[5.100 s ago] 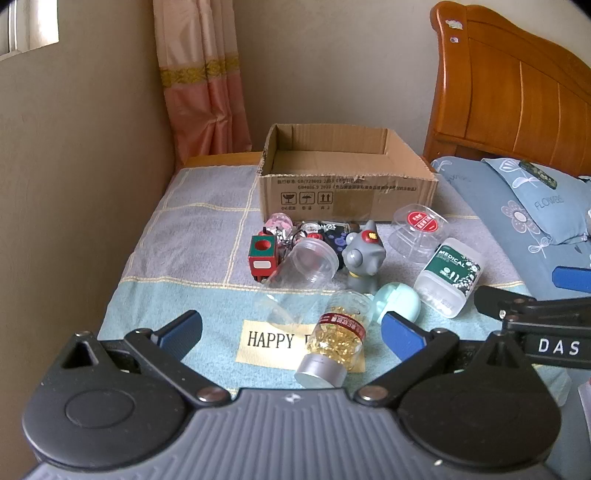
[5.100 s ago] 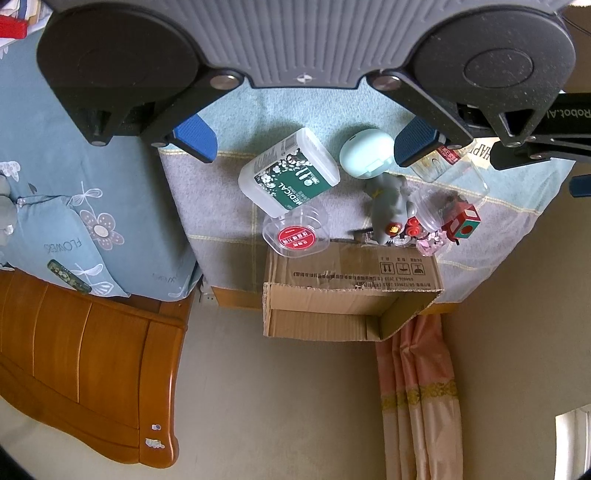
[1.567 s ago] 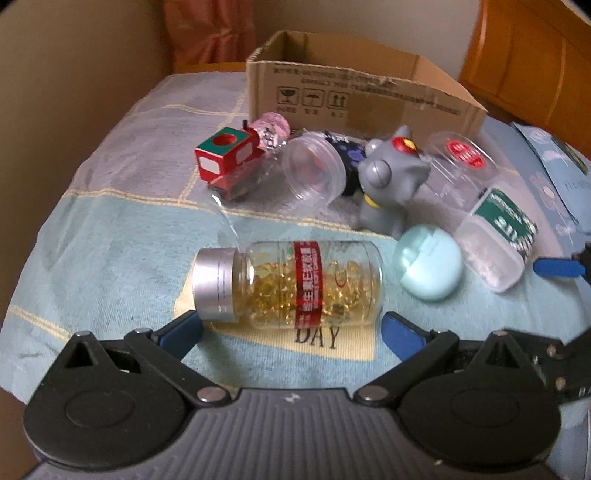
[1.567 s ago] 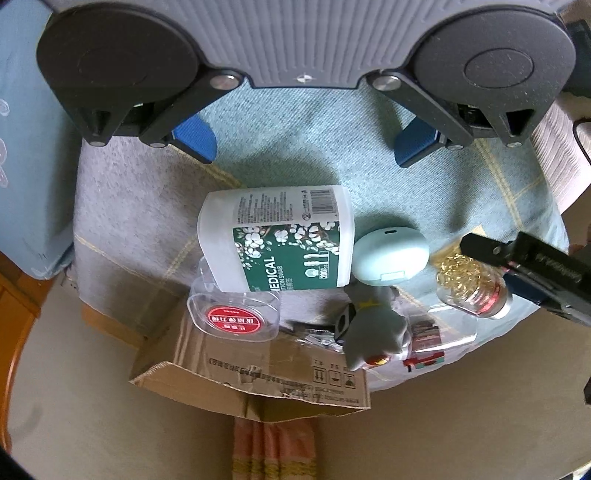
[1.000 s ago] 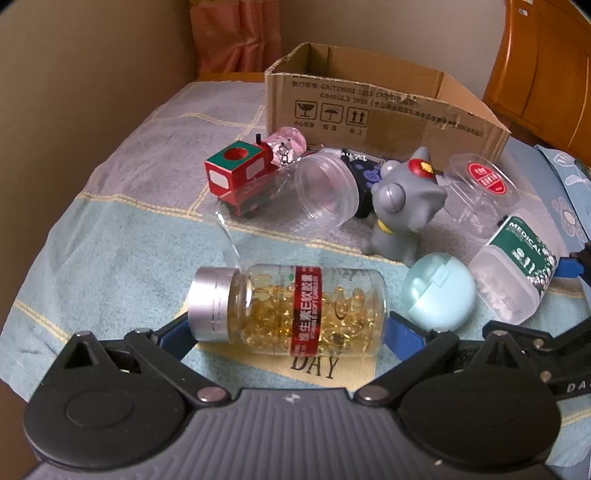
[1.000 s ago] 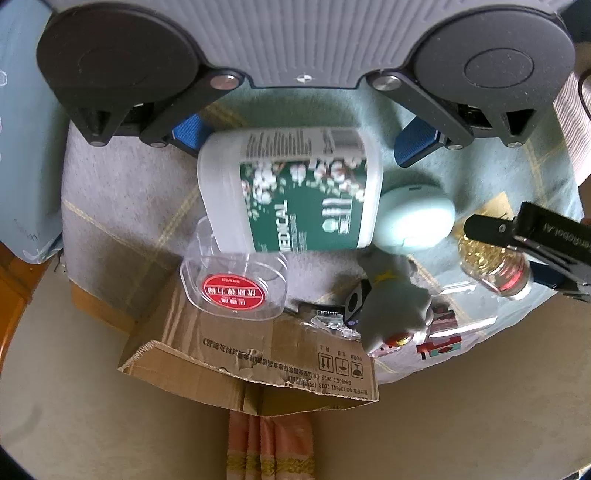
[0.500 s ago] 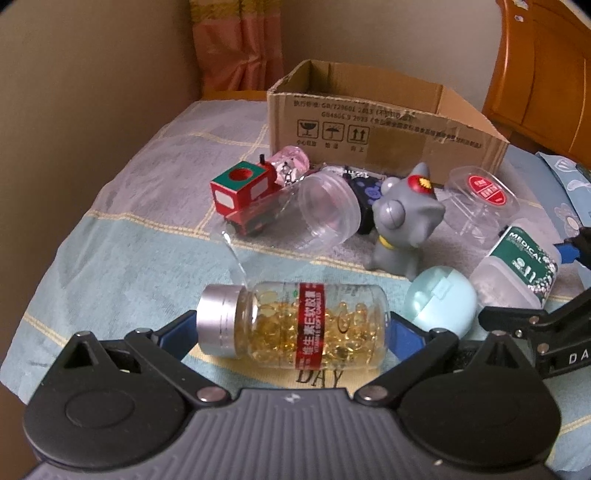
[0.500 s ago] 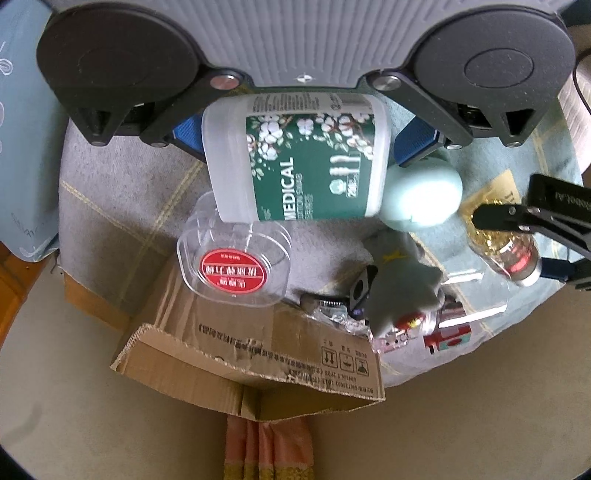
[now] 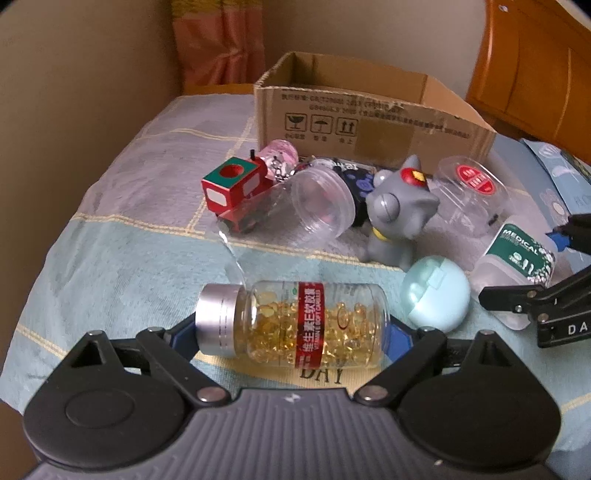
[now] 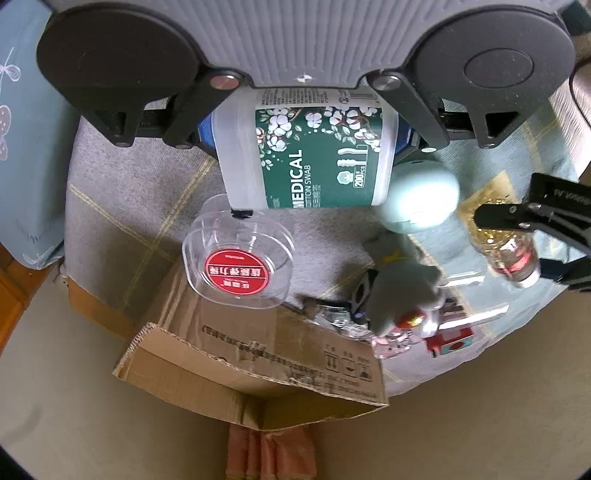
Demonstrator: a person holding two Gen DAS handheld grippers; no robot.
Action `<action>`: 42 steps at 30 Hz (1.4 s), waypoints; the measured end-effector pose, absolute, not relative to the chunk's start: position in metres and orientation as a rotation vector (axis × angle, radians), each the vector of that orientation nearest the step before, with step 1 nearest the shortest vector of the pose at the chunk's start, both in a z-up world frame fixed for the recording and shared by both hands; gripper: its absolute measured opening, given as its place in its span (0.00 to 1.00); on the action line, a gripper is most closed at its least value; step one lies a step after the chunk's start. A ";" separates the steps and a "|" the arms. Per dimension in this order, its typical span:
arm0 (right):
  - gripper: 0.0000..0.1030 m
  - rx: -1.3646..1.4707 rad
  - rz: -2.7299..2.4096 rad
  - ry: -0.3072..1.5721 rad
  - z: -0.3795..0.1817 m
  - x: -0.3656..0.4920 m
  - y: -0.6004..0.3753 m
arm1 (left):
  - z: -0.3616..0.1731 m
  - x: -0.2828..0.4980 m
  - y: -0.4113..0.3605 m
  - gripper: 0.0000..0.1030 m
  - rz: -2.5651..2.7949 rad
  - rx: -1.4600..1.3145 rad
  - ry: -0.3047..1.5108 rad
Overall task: Organize rigid objects
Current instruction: 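Close left gripper on the capsule bottle while right gripper grasps the MEDICAL bottle, then carry both bottles over the cardboard box and open left gripper to drop the capsule bottle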
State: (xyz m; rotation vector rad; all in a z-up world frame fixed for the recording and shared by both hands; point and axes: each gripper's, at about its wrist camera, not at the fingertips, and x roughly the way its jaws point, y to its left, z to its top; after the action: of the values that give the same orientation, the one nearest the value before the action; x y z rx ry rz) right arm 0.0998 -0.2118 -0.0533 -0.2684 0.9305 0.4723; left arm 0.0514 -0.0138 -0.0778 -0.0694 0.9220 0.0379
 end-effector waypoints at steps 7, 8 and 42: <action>0.84 -0.286 0.515 0.933 -0.040 0.092 -0.207 | -0.062 0.046 -0.015 0.90 -0.092 0.001 0.970; 0.84 -0.291 0.520 0.932 -0.038 0.092 -0.207 | -0.060 0.046 -0.015 0.90 -0.111 0.015 0.980; 0.84 -0.132 0.367 0.801 0.046 0.240 -0.216 | 0.039 0.287 -0.024 0.90 -0.235 0.170 0.879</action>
State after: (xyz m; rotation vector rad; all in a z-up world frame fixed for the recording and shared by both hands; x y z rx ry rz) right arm 0.2400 -0.2160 0.0460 -0.1321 0.8010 0.3672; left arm 0.2868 -0.0243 0.0386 0.1697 0.8789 -0.2348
